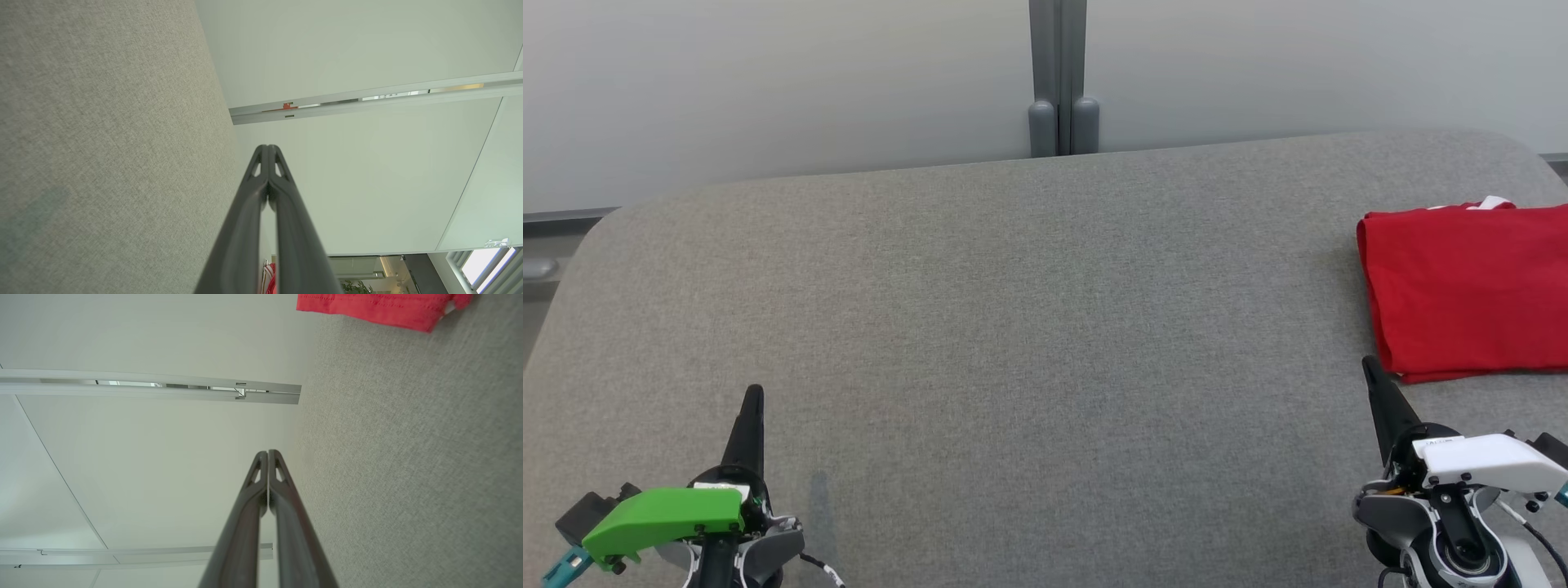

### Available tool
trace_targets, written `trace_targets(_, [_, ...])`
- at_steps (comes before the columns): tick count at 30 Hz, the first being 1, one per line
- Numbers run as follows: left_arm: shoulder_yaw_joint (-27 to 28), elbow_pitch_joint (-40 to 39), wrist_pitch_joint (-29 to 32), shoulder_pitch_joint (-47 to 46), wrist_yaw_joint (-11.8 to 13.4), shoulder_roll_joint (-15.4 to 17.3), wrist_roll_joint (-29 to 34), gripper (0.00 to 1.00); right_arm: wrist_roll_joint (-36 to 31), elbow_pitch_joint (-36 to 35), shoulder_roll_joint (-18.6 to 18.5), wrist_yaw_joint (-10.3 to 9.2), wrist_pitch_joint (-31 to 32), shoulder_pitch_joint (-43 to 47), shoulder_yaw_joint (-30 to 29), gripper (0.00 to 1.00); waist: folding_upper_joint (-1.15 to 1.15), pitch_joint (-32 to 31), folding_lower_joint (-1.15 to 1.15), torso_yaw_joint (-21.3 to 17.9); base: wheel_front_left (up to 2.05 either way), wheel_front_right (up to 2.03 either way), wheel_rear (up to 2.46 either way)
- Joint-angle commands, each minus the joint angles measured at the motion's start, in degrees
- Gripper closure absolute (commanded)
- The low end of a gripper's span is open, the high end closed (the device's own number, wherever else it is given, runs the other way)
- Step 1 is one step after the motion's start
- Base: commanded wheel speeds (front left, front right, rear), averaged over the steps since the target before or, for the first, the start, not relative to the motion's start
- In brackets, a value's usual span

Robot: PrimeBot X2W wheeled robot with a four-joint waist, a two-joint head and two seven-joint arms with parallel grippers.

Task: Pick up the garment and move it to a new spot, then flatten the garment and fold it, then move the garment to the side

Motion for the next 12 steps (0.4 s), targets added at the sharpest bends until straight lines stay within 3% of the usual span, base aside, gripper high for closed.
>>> trace_targets(1, [0.56, -0.40, 0.33, -0.90, -0.48, 0.37, -1.20, 1.00, 1.28, -0.02, -0.26, 0.01, 0.42, -0.92, -0.16, 1.00, 0.00, -0.01, 0.00, -0.05, 0.00, 0.00, 0.00])
trace_targets(12, [1.57, -0.56, 1.52, -1.23, -1.12, 0.29, -5.13, 1.00, 5.46, 0.12, -0.28, 0.00, 1.44, -1.22, -0.44, 1.00, 0.00, -0.08, 0.00, -0.42, 0.00, 0.00, 0.00])
